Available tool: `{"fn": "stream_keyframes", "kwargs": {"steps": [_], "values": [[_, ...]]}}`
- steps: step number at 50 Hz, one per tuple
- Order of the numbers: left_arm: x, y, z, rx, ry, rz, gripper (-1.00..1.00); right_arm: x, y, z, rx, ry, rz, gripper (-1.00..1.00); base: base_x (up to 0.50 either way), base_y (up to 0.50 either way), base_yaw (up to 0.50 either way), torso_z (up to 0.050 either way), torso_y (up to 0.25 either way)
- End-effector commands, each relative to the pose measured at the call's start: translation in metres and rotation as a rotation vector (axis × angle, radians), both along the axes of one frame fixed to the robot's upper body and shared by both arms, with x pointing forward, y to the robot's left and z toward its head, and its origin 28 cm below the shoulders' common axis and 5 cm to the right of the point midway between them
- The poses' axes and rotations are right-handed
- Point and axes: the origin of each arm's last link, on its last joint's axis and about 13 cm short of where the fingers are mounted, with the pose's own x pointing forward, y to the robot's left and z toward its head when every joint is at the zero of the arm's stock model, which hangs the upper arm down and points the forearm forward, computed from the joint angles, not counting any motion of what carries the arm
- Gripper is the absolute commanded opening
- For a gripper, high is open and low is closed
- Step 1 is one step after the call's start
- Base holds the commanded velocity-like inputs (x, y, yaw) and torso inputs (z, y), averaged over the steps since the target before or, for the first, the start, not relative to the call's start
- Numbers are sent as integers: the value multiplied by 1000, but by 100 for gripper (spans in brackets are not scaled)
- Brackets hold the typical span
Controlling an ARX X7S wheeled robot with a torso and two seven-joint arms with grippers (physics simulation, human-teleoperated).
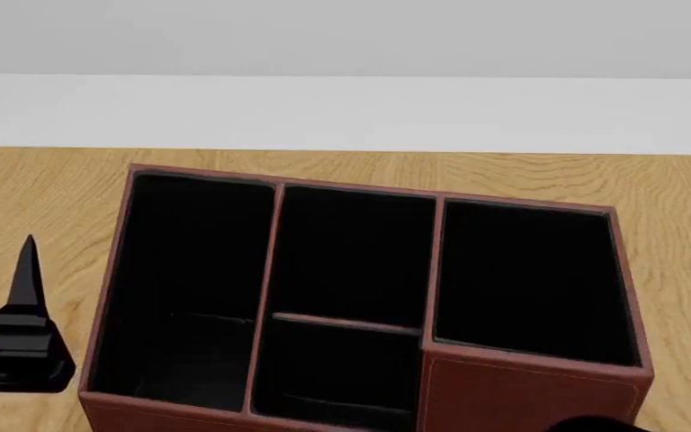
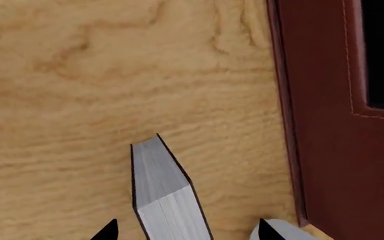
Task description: Pick up the book and place it in the front compartment of the caddy.
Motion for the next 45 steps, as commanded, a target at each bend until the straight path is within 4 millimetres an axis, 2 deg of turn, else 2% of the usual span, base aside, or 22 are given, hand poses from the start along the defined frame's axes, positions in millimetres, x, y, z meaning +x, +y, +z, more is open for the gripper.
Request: {"fn": "stream_keyframes", "kwargs": {"steps": [1, 28, 29, 33, 39, 45], "values": [[-1, 1, -1, -4, 2, 4, 100, 2, -1, -12, 1, 43, -10, 100, 0, 0, 0, 0, 0], [-2, 1, 0, -8, -2, 3, 100, 8, -12, -22, -20, 60, -59, 100, 0, 0, 0, 0, 0], [-3, 1, 0, -7, -3, 3, 100, 7, -11, -21, -9, 56, -54, -100, 0, 0, 0, 0, 0], [-3, 1, 0, -8, -3, 2, 100, 6, -9, -19, -6, 46, -36, -100, 0, 0, 0, 0, 0], [-3, 1, 1, -11, -5, 3, 100, 0, 1, -1, 8, -6, 17, -100, 2, 0, 0, 0, 0], [-3, 1, 3, -13, -10, 1, 100, -2, 0, 16, 7, -74, 10, -100, 0, 0, 0, 0, 0]]}}
